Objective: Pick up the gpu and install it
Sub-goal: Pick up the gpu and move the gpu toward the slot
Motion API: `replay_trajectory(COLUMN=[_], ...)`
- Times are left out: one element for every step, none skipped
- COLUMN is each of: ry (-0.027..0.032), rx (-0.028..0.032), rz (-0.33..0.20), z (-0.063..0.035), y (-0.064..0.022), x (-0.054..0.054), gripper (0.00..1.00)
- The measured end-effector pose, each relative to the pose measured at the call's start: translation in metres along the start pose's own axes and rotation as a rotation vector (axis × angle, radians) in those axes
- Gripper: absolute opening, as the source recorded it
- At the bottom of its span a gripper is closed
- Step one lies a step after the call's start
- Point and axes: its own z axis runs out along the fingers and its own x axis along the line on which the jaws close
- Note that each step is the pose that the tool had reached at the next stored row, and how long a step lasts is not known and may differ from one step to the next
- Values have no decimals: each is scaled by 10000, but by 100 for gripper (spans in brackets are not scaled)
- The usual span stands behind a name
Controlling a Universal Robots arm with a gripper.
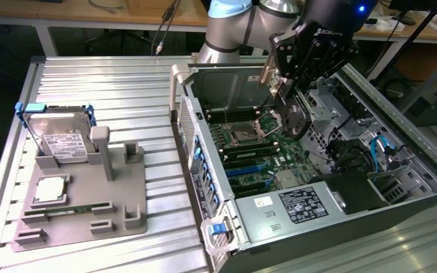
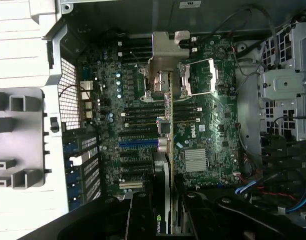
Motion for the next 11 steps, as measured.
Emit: replay_trajectory(ry=[0, 0, 0, 0, 0, 0, 0, 0, 0, 0, 0], rx=[1, 0, 0, 1, 0, 1, 0, 0, 1, 0, 1], rz=[0, 1, 0, 0, 1, 0, 1, 2, 0, 0, 0], z=[0, 0, 0, 0, 1, 1, 1, 1, 1, 1, 1], y=[1, 1, 2, 2, 3, 3, 3, 3, 3, 3, 3], x=[-9, -16, -23, -30, -35, -40, -42, -43, -45, -45, -45], gripper=[27, 27, 27, 27, 27, 27, 27, 27, 27, 27, 27])
